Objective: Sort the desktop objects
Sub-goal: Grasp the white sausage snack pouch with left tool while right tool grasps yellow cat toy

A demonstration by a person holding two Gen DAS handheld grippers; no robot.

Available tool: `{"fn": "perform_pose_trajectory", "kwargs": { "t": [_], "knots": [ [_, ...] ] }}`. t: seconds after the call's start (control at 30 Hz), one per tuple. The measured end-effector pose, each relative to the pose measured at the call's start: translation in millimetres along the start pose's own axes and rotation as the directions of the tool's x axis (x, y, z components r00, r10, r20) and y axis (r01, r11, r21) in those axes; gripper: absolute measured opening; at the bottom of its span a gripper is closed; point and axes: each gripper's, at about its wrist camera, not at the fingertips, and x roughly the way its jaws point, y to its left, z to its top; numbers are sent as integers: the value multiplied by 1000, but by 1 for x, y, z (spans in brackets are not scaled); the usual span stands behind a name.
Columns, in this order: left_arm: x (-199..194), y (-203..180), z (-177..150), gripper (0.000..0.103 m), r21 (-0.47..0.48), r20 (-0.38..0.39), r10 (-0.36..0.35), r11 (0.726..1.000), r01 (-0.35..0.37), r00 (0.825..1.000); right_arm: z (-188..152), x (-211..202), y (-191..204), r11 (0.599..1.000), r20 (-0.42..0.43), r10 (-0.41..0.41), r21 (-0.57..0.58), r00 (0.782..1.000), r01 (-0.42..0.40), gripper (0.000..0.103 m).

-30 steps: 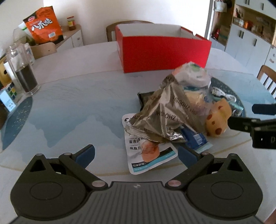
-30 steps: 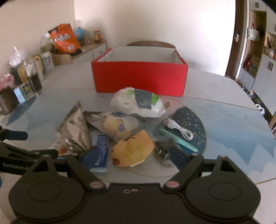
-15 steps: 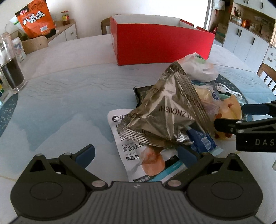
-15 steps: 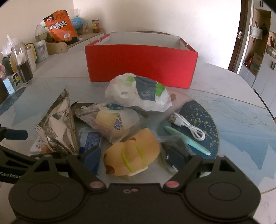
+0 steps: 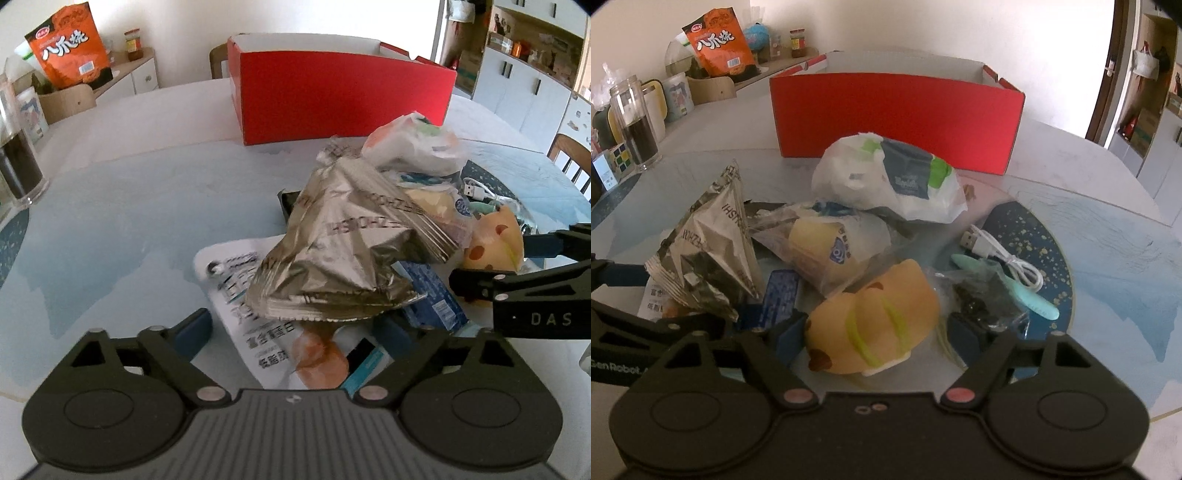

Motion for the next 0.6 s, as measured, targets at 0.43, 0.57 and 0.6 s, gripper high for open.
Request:
{"fn": "perform_pose_trajectory", "kwargs": {
  "t": [0.43, 0.57, 0.6],
  "knots": [
    [-2, 5, 2, 69, -2, 12, 13, 1000, -13, 1000, -2, -3, 0, 1000, 5, -4, -17, 1000, 4, 71],
    [-7, 8, 3, 64, -11, 24, 28, 1000, -28, 999, -1, -6, -1, 1000, 17, -11, -17, 1000, 11, 69],
    [-8, 8, 3, 63, -9, 26, 30, 1000, -29, 999, 0, -8, -1, 1000, 20, -10, -16, 1000, 11, 69]
  ]
}}
